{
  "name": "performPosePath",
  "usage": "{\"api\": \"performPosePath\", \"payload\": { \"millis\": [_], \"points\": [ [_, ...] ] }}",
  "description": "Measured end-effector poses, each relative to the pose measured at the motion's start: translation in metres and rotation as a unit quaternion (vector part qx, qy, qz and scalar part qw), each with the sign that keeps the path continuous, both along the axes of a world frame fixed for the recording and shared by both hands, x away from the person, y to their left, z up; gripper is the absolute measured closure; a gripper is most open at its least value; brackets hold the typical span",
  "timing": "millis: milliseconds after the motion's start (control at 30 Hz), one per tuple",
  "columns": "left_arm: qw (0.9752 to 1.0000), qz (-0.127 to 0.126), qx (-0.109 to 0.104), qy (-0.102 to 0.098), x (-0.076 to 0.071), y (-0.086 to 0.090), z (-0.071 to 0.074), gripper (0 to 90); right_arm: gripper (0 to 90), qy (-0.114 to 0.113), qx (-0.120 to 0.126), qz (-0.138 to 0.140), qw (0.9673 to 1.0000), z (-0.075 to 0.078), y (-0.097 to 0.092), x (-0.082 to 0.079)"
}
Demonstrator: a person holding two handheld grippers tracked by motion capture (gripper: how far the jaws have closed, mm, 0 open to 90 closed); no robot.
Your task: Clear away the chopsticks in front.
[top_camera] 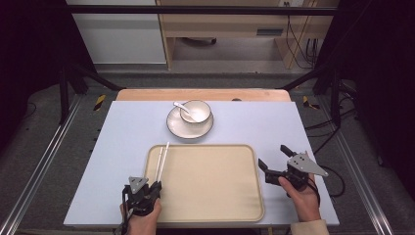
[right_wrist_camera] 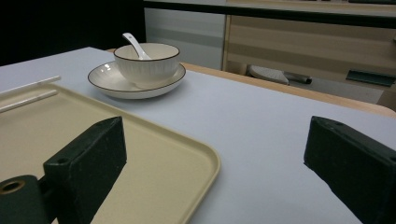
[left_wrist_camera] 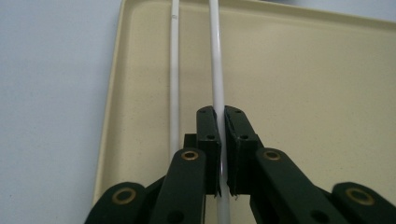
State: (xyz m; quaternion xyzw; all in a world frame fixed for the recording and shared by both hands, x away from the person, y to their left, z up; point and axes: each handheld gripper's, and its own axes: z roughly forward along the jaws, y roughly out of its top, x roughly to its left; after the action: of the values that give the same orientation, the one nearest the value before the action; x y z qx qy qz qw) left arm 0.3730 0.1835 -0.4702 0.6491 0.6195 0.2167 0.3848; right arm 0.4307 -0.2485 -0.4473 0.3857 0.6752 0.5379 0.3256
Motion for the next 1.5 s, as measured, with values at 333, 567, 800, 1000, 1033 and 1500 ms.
{"api": "performPosePath", "payload": {
  "millis": [333,567,800,1000,1033,1500],
  "points": [
    [1.0000,-0.003,0.005,0.008,0.000,-0.001,-0.004,85.2,5.9,0.002,0.000,0.002,1.0000,0.000,0.000,0.000],
    [0.9999,-0.001,0.003,0.016,0.001,0.002,-0.008,85.2,5.9,0.002,-0.001,0.003,1.0000,0.000,0.001,0.000],
    [0.9998,-0.003,0.004,0.019,0.002,0.003,-0.010,85.2,5.9,0.004,-0.002,0.004,1.0000,-0.001,0.001,0.000],
    [0.9998,-0.003,0.007,0.016,0.002,0.001,-0.011,85.0,5.9,0.004,-0.002,0.005,1.0000,-0.001,0.001,0.000],
    [0.9999,-0.003,0.006,0.016,0.002,0.001,-0.011,84.8,5.9,0.004,-0.003,0.005,1.0000,-0.001,0.002,0.000],
    [0.9990,-0.011,0.034,-0.027,0.004,-0.002,-0.003,66.3,5.9,0.004,-0.003,0.003,1.0000,-0.001,0.001,0.000]
  ]
}}
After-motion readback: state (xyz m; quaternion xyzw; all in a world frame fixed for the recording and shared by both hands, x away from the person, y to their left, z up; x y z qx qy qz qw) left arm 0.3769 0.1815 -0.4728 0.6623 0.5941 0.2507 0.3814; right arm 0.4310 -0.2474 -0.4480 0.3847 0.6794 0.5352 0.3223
